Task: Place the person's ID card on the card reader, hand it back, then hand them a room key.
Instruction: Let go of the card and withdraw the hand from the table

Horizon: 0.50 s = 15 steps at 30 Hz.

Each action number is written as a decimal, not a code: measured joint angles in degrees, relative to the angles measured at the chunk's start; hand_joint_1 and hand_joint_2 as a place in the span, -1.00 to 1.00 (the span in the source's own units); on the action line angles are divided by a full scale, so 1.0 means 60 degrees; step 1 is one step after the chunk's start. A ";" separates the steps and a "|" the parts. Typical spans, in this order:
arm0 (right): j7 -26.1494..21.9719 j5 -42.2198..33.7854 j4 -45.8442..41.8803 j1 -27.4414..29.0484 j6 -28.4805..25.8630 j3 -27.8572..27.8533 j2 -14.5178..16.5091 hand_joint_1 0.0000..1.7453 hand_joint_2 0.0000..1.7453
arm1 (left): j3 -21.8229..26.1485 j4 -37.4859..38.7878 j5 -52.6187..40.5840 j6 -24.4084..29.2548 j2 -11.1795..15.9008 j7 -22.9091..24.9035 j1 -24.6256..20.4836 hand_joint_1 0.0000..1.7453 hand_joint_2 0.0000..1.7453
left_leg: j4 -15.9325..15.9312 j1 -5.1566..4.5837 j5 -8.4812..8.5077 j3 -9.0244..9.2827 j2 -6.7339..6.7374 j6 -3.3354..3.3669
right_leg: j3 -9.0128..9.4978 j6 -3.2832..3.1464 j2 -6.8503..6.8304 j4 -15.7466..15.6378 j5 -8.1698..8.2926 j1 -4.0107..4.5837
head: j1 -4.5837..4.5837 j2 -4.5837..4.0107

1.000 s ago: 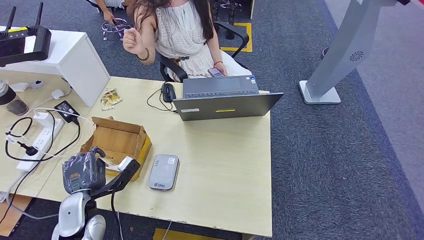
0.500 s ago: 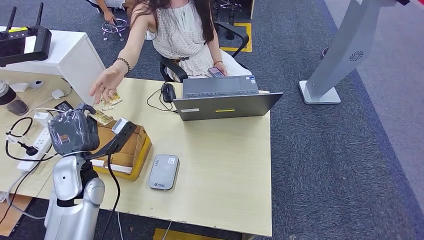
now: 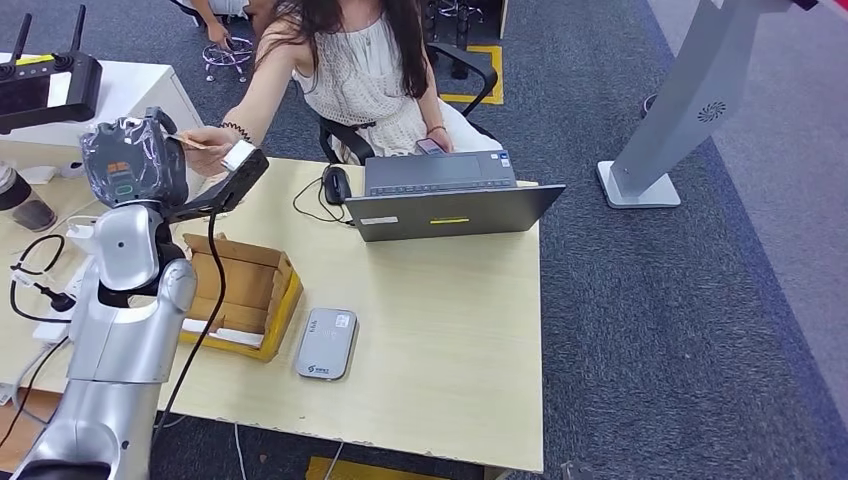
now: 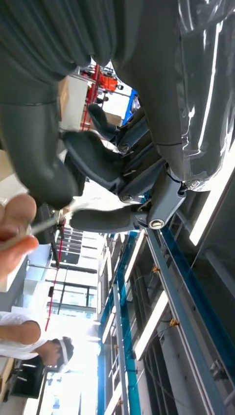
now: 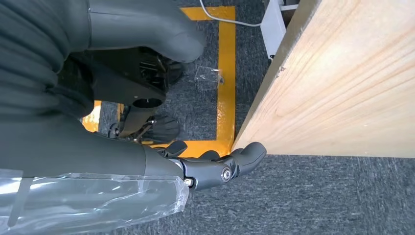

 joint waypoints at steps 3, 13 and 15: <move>0.0011 -0.0017 0.0021 0.0005 0.0000 0.0004 0.0016 -1.00 -1.00 | -0.0037 0.0157 0.0005 0.0034 0.0051 -0.0035 0.0000 -1.00 1.00 | 0.0000 0.0000 -0.0001 -0.0003 0.0001 0.0000 | -0.0003 0.0000 0.0001 0.0000 0.0000 0.0000 | 0.0001 0.0000; -0.0129 -0.0519 0.0047 0.0139 -0.0025 -0.0036 0.0016 -1.00 -1.00 | -0.0018 -0.1191 0.1023 0.0908 0.0084 -0.1475 0.1360 -1.00 1.00 | -0.0001 -0.0002 -0.0005 -0.0010 0.0006 0.0002 | -0.0001 0.0002 0.0006 0.0000 -0.0002 -0.0001 | 0.0000 0.0000; -0.0284 -0.0781 0.0047 0.0240 -0.0030 -0.0124 0.0014 -1.00 -1.00 | 0.0049 -0.2366 0.2133 0.1325 0.0087 -0.2280 0.2327 -1.00 1.00 | -0.0003 -0.0004 -0.0015 -0.0014 0.0013 0.0003 | -0.0005 0.0003 0.0014 -0.0002 -0.0008 -0.0002 | 0.0000 0.0000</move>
